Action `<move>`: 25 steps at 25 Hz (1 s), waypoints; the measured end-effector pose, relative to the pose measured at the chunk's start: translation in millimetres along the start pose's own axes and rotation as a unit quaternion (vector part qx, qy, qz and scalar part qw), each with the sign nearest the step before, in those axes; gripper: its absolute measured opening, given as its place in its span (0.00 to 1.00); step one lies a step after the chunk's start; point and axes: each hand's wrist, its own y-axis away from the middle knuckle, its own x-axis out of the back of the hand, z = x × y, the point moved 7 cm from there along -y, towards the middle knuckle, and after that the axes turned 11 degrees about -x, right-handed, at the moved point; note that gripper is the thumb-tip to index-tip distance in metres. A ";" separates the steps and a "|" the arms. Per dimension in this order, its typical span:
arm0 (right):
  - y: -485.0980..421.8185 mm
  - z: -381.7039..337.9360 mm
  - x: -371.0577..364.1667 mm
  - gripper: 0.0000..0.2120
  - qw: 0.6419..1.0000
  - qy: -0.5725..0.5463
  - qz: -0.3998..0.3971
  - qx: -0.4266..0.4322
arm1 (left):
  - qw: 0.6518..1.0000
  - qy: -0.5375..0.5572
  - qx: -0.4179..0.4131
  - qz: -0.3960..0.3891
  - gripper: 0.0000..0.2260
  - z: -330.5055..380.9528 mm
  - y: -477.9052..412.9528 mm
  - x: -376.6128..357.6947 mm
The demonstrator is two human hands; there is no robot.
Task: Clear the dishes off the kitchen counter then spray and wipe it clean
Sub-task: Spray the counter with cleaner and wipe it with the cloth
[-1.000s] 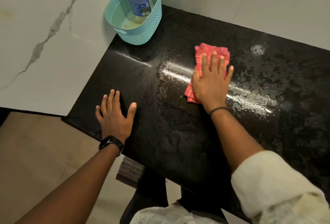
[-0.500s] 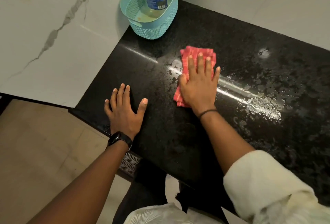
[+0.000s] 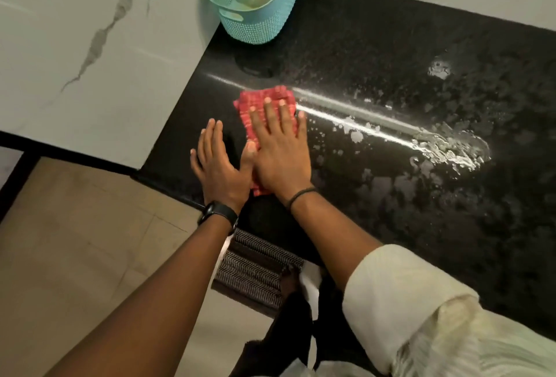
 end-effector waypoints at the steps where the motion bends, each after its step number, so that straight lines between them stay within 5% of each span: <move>1: 30.0 -3.0 -5.3 0.30 1.000 -0.009 -0.005 0.003 | 1.000 0.012 -0.008 0.009 0.41 -2.0 3.8 2.6; 6: 145.9 42.6 -15.9 0.32 1.000 0.012 -0.006 -0.009 | 0.993 -0.019 -0.101 -0.065 0.42 4.1 15.2 0.2; 9: 169.6 108.5 0.1 0.32 0.994 0.032 0.016 -0.100 | 0.976 -0.082 -0.163 -0.119 0.41 16.5 21.4 -6.3; 18: 79.4 149.7 29.0 0.32 0.970 0.018 0.047 -0.237 | 0.985 -0.009 -0.156 -0.073 0.38 14.5 21.9 -0.1; 22: 6.8 83.5 22.1 0.32 0.982 -0.003 0.045 -0.184 | 0.988 0.027 -0.147 -0.042 0.39 13.5 18.8 1.6; 25: 32.3 18.3 -1.3 0.31 0.997 0.007 0.018 -0.080 | 0.989 0.053 -0.138 -0.014 0.40 5.3 19.8 4.6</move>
